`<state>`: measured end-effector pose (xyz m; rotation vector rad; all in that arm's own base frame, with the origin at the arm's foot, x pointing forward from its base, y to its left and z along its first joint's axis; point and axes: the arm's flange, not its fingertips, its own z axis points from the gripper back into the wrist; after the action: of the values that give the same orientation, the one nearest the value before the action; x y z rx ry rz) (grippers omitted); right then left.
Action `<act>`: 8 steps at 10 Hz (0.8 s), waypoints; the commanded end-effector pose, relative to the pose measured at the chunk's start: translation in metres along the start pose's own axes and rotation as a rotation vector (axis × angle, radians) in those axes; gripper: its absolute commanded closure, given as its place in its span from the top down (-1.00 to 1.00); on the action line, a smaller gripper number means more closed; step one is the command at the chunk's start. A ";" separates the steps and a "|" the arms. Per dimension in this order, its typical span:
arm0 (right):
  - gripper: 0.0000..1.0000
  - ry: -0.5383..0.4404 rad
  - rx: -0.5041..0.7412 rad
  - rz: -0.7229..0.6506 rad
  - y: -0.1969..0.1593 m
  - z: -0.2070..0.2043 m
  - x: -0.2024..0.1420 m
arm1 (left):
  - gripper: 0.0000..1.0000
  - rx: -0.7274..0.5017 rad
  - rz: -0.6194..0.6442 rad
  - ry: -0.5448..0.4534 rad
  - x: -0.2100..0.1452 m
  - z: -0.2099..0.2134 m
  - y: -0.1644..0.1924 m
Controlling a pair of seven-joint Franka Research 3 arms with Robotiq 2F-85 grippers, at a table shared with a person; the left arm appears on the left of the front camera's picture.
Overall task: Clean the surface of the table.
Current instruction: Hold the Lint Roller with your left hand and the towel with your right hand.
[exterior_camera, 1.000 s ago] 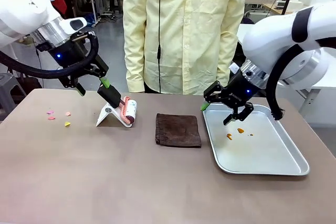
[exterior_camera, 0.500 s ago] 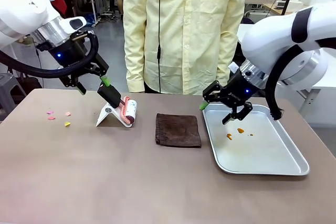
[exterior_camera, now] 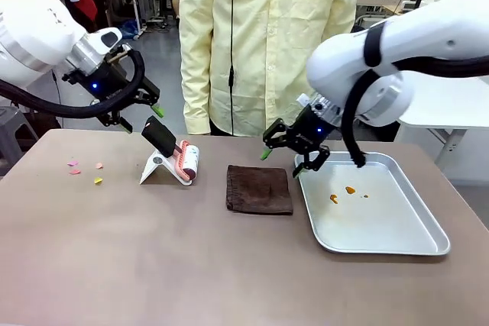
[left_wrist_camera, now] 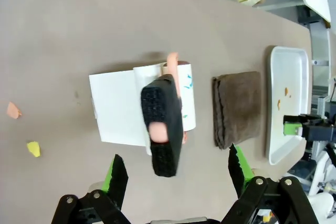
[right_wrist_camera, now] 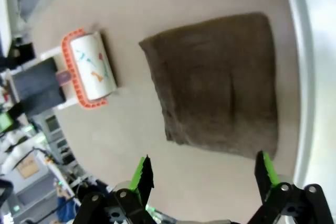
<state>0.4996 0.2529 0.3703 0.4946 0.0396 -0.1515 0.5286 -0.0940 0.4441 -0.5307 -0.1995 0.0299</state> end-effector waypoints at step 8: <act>1.00 0.005 -0.238 -0.157 0.017 -0.046 0.043 | 1.00 -0.132 -0.077 0.086 0.014 -0.027 0.026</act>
<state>0.5370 0.2728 0.3266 0.2998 0.1126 -0.3009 0.5445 -0.0921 0.4107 -0.6056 -0.1425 -0.0554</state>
